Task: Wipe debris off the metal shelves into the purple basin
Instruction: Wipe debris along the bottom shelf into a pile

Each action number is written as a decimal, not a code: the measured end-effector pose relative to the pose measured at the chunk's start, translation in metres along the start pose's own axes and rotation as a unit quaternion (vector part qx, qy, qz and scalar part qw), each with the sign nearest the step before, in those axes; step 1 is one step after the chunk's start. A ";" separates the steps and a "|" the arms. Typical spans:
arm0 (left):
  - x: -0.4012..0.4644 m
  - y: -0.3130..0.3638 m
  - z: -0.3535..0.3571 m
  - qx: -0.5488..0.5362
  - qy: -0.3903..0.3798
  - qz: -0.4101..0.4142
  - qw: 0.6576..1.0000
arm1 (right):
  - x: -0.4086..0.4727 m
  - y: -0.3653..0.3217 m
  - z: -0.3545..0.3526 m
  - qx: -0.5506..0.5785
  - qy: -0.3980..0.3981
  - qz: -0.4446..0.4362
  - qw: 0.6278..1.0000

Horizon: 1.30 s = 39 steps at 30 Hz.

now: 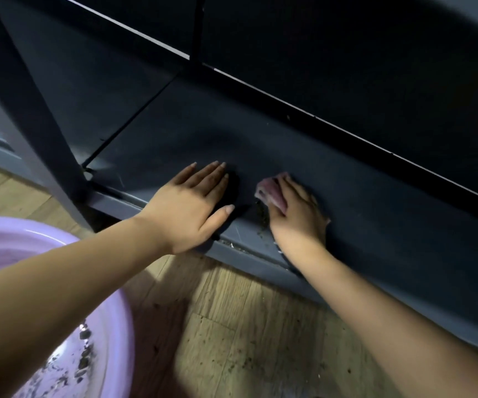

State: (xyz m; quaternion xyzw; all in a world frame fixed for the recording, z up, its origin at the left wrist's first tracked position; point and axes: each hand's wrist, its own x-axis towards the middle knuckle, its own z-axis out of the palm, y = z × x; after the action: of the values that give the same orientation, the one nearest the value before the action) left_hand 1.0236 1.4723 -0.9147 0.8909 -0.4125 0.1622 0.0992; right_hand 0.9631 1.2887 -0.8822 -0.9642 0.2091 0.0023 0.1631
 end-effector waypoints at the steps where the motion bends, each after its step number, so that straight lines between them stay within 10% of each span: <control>1: -0.001 -0.002 -0.001 0.000 -0.007 -0.002 1.000 | 0.002 -0.005 0.003 -0.001 -0.007 -0.013 1.000; 10: -0.010 -0.011 -0.005 0.014 -0.024 -0.018 0.999 | 0.022 0.016 0.001 0.072 0.037 -0.173 0.982; 21: -0.009 -0.016 0.003 -0.005 -0.036 -0.012 0.999 | 0.102 0.073 -0.027 0.077 0.110 0.085 0.987; 39: -0.010 -0.015 0.004 -0.013 -0.039 -0.029 0.999 | 0.201 0.027 -0.017 0.086 0.085 0.094 0.988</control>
State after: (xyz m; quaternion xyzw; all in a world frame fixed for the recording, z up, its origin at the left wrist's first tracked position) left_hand 1.0296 1.4876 -0.9230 0.9067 -0.3923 0.1185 0.0995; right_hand 1.1340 1.1793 -0.8894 -0.9192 0.3117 -0.0827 0.2258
